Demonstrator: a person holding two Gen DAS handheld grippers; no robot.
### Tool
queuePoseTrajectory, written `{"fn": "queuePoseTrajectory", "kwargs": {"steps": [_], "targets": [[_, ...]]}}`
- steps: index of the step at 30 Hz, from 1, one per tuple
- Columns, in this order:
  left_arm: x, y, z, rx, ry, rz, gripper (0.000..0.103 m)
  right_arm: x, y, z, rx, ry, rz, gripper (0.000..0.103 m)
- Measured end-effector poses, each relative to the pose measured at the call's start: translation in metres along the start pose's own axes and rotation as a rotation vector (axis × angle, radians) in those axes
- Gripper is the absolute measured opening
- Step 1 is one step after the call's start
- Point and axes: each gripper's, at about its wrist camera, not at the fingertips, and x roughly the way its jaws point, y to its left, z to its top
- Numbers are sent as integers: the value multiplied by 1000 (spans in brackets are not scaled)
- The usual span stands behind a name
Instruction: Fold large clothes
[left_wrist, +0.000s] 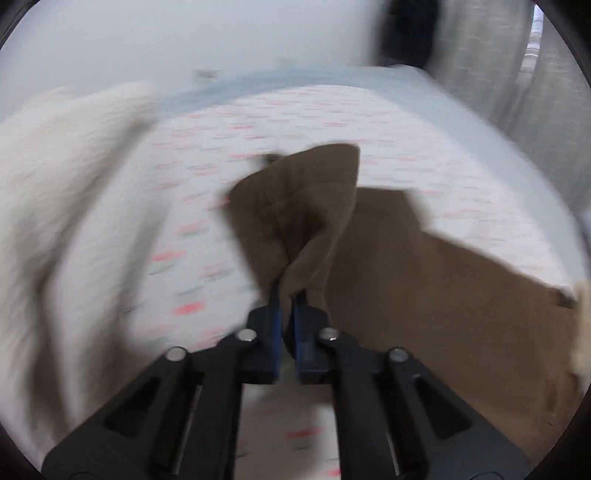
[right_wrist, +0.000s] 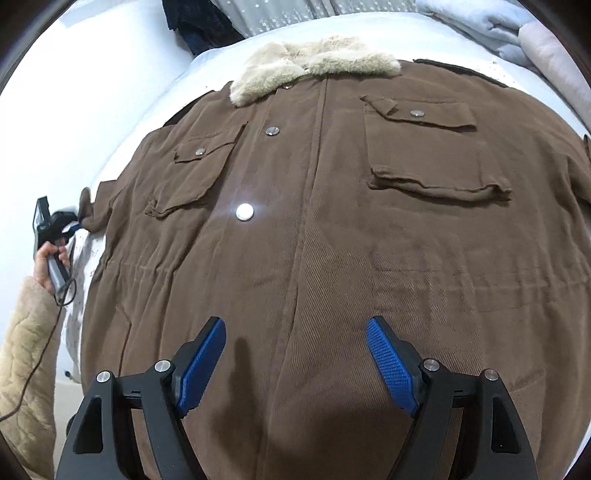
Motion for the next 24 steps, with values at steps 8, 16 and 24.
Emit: {"fn": "queuePoseTrajectory", "kwargs": {"steps": [8, 16, 24], "targets": [[-10, 64, -38, -341, -13, -88, 26, 4, -1, -1, -1, -4, 10, 83], [-3, 52, -1, -376, -10, -223, 4, 3, 1, 2, 12, -14, 29, 84], [-147, -40, 39, -210, -371, -546, 4, -15, -6, 10, 37, -70, 67, 84]]}}
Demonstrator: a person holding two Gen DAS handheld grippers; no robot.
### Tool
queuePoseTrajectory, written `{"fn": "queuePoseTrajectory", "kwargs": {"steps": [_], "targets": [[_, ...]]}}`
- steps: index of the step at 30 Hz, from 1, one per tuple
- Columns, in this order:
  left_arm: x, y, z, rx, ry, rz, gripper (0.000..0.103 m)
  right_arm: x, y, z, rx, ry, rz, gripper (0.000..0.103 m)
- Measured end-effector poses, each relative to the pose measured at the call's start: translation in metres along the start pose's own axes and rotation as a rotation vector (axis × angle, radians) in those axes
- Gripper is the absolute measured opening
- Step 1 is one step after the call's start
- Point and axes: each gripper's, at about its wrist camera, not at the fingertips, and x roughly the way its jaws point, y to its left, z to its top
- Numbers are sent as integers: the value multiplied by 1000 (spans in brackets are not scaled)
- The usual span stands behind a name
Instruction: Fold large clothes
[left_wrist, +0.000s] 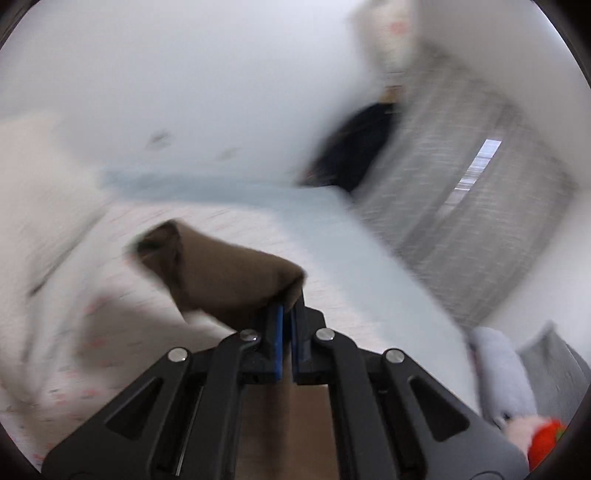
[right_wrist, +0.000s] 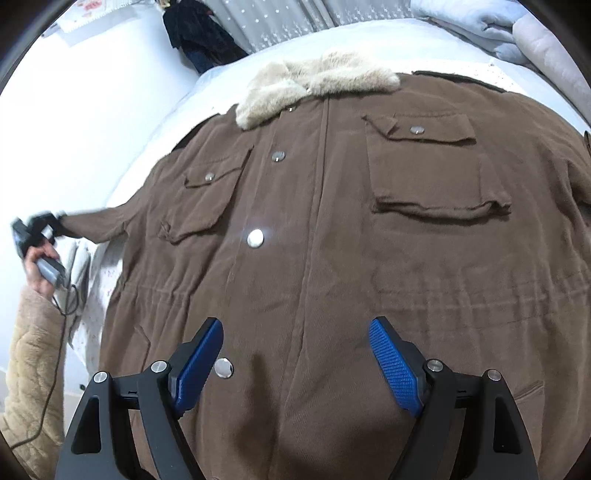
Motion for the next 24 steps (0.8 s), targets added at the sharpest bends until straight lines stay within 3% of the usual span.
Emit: {"fn": "queuePoseTrajectory", "kwargs": {"steps": [3, 6, 11, 13, 19, 21, 23, 24], "targets": [[-17, -76, -6, 98, -7, -175, 4, -7, -3, 8, 9, -22, 6, 84], [-29, -134, -25, 165, 30, -304, 4, -20, -6, 22, 25, -66, 17, 84], [-36, -223, -94, 289, 174, -478, 4, -39, -14, 46, 60, -141, 32, 84], [-40, -251, -138, 360, 258, -527, 4, -46, -21, 56, 91, -182, 52, 84], [-35, -281, -279, 576, 546, -567, 8, -47, -50, 69, 189, -266, 97, 84], [-29, -276, -328, 640, 715, -564, 21, -41, -64, 69, 224, -265, 90, 84], [-22, -264, -369, 732, 888, -511, 36, -35, -76, 68, 257, -257, 84, 84], [-24, -258, -378, 758, 928, -493, 36, -32, -86, 67, 279, -249, 78, 84]]}}
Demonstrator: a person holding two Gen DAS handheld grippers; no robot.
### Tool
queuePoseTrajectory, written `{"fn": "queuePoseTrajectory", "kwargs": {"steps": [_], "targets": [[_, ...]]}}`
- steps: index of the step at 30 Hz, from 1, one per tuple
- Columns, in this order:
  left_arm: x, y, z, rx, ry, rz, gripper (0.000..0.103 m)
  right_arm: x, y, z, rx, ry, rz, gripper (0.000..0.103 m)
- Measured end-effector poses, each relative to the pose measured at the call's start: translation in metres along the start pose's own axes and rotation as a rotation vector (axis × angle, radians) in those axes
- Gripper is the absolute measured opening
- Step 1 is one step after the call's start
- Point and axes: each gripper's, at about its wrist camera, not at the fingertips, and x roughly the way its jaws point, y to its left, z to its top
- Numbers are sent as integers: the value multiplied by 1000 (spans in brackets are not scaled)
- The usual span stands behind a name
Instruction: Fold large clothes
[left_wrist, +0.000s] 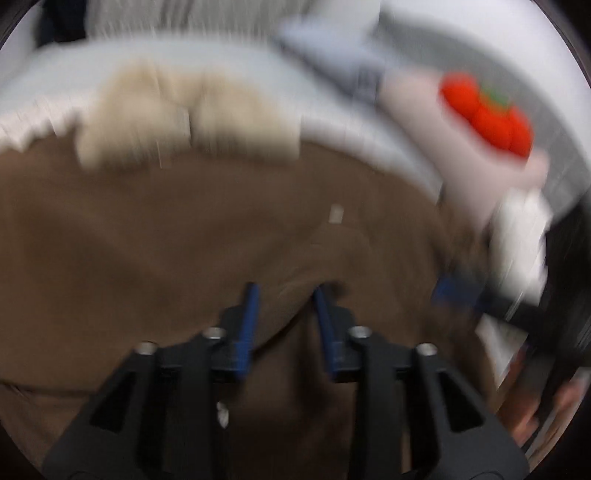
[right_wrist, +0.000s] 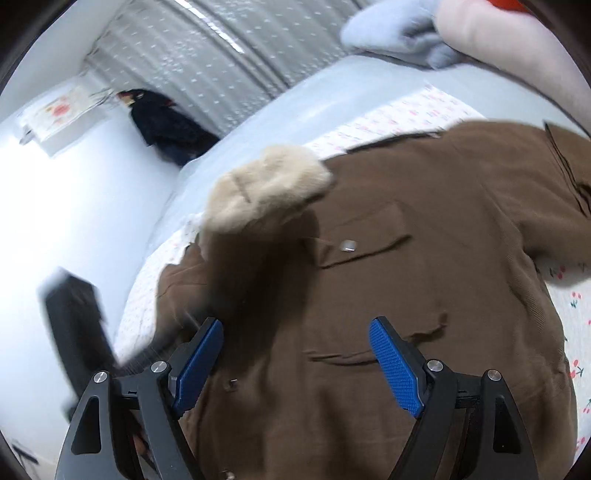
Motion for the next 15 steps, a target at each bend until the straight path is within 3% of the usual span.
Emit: {"fn": "queuePoseTrajectory", "kwargs": {"steps": [2, 5, 8, 11, 12, 14, 15], "targets": [[-15, 6, -13, 32, -44, -7, 40, 3, -11, 1, 26, 13, -11, 84], [-59, 24, -18, 58, -140, 3, 65, 2, -22, 4, 41, 25, -11, 84], [-97, 58, -15, 35, -204, 29, 67, 10, -22, 11, 50, 23, 48, 84], [-118, 101, 2, -21, -248, 173, 67, 25, -15, 17, 55, 31, 126, 82], [-124, 119, 5, -53, -267, 212, 67, 36, -11, 17, 48, 42, 140, 80], [-129, 149, 10, -109, -295, 285, 65, 53, -6, 16, 32, 61, 138, 66], [-128, 159, 12, -123, -300, 302, 60, 66, -2, 15, 19, 78, 130, 62]]}}
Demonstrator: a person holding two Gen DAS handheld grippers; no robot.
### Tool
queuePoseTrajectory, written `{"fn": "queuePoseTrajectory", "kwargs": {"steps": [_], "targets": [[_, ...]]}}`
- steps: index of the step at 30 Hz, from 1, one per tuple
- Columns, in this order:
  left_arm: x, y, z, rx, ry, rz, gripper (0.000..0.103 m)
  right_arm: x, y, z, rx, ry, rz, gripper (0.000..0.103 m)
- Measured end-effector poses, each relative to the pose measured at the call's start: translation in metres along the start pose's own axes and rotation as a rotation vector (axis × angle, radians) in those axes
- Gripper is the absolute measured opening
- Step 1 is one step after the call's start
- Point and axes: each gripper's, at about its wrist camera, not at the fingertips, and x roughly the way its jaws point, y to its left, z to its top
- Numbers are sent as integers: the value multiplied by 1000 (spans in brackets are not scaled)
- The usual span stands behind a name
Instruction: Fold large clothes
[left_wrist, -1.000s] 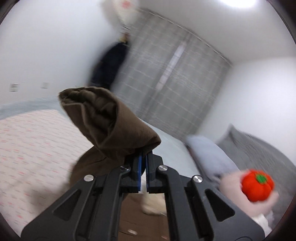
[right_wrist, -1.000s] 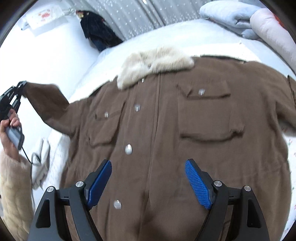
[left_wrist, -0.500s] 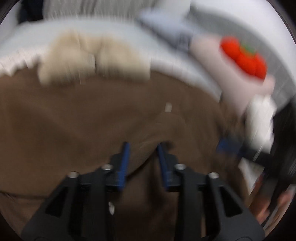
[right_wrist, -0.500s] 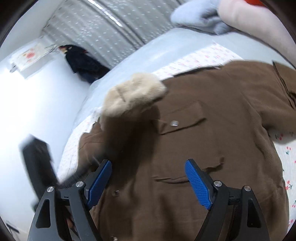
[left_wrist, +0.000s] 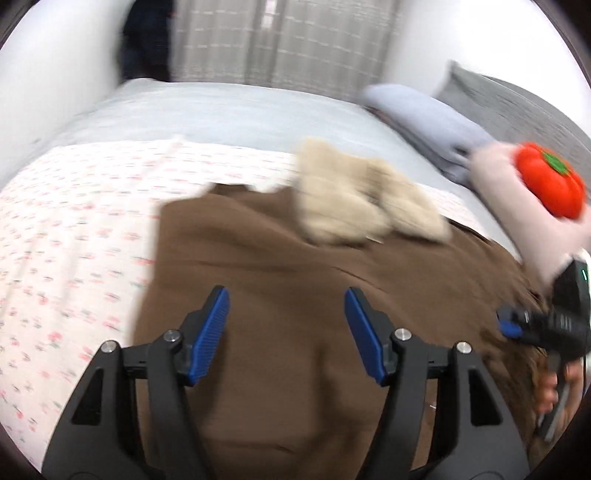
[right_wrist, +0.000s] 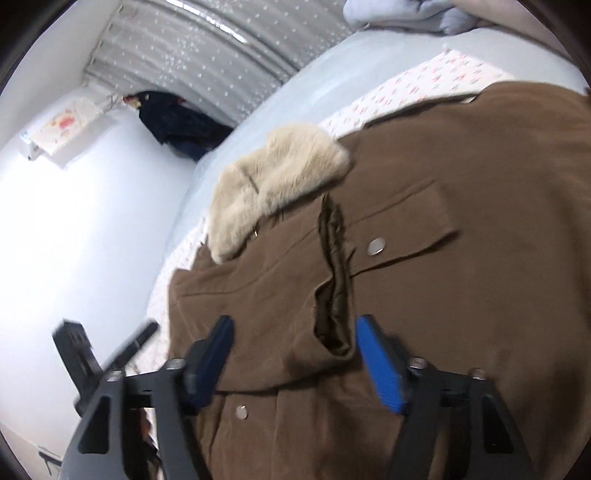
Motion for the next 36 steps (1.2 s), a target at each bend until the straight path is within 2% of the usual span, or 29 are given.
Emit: {"fn": "queuePoseTrajectory", "kwargs": {"steps": [1, 4, 8, 10, 12, 13, 15, 16, 17, 19, 20, 21, 22, 24, 25, 27, 28, 30, 31, 32, 34, 36], "targets": [[6, 10, 4, -12, 0, 22, 57, 10, 2, 0, -9, 9, -9, 58], [32, 19, 10, -23, 14, 52, 54, 37, 8, 1, -35, 0, -48, 56], [66, 30, 15, -12, 21, 100, 54, 45, 9, 14, -1, -36, 24, 56], [82, 39, 11, -26, 14, 134, 54, 51, 7, 26, 11, -37, 19, 56], [91, 46, 0, -52, 7, 131, 56, 60, 4, 41, 25, -28, 4, 56], [94, 49, -5, -63, 10, 130, 57, 65, 2, 45, 30, -23, 0, 53], [90, 53, -3, -84, 5, 120, 57, 78, 8, 53, 10, -14, -37, 19], [88, 56, -3, -96, -4, 117, 57, 81, 13, 54, -18, -6, -67, 8], [87, 59, -3, -111, -10, 112, 59, 77, 24, 54, -71, -34, -102, 7], [87, 69, -5, -159, -18, 81, 63, 52, 49, 43, -212, -166, -118, 7], [87, 72, -6, -176, -20, 66, 63, 43, 53, 38, -238, -211, -126, 7], [88, 74, -6, -188, -17, 58, 63, 39, 47, 35, -236, -226, -146, 6], [91, 75, -6, -192, -4, 60, 63, 46, 42, 35, -222, -199, -172, 7], [92, 69, -4, -167, 11, 92, 63, 80, 29, 34, -220, -109, -285, 8], [92, 65, -3, -149, 17, 115, 63, 89, 29, 33, -228, -93, -310, 9], [84, 55, 0, -120, 31, 169, 63, 88, 35, 31, -242, -103, -334, 13], [77, 51, 0, -118, 24, 183, 63, 80, 41, 31, -242, -102, -349, 21], [61, 42, -3, -116, -9, 155, 64, 64, 47, 27, -256, -124, -351, 26], [54, 37, -6, -112, -18, 135, 67, 51, 47, 24, -265, -145, -359, 35], [51, 32, -9, -105, -8, 127, 71, 41, 40, 19, -264, -161, -375, 50], [45, 20, -16, -86, 33, 130, 71, 18, 34, 19, -237, -197, -411, 66], [31, 8, -23, -69, 41, 124, 74, -7, 27, 18, -233, -222, -451, 68]]}}
